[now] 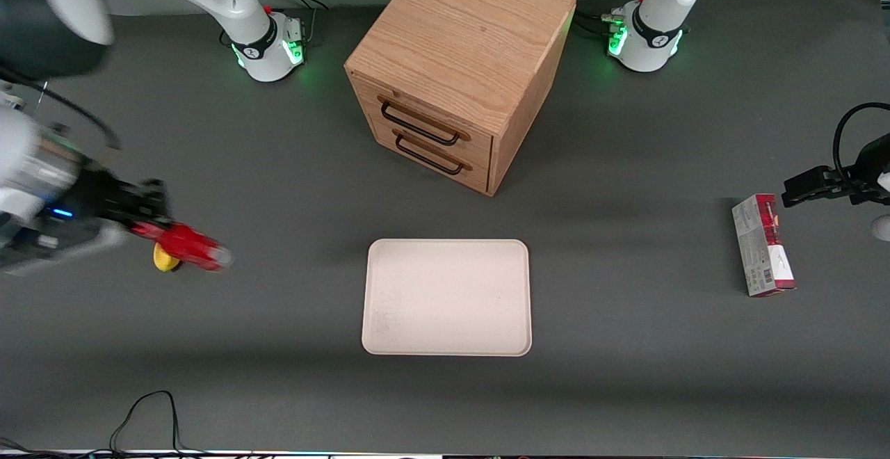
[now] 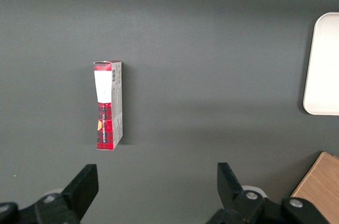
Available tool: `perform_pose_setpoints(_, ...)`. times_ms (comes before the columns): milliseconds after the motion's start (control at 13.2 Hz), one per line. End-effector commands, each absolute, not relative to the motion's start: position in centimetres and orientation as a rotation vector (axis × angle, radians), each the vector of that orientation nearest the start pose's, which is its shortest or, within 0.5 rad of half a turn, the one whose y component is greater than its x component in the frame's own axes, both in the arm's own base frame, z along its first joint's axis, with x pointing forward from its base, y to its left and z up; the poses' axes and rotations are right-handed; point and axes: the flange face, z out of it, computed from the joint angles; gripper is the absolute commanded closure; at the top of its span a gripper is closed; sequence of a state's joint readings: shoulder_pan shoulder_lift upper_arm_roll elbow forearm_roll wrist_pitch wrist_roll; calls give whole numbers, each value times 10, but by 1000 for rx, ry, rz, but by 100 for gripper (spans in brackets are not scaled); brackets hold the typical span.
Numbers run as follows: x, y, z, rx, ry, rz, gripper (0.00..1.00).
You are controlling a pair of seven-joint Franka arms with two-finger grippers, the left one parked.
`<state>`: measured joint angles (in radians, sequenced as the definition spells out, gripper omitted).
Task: Place coke bottle on tray
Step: 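Lift the bottle and carry it toward the cream tray, then lower the bottle upright onto the tray's edge and open the gripper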
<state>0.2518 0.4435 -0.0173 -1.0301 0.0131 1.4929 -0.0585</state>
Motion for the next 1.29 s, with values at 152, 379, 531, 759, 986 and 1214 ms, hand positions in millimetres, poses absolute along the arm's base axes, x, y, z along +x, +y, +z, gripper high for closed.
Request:
perform_pose_setpoints(152,636,306,578,-3144,-524,-114,100)
perform_pose_setpoints(379,616,364,564,-3117,-683,-137,100)
perform_pose_setpoints(531,621,372,559,-3087,-746,-194,100)
perform_pose_setpoints(759,644,377,515,-3061,-850,-208,100)
perform_pose_setpoints(986,673,373,444,-3070,-844,-176,100)
perform_pose_setpoints(1214,691,371,376,-3082,-833,-142,100)
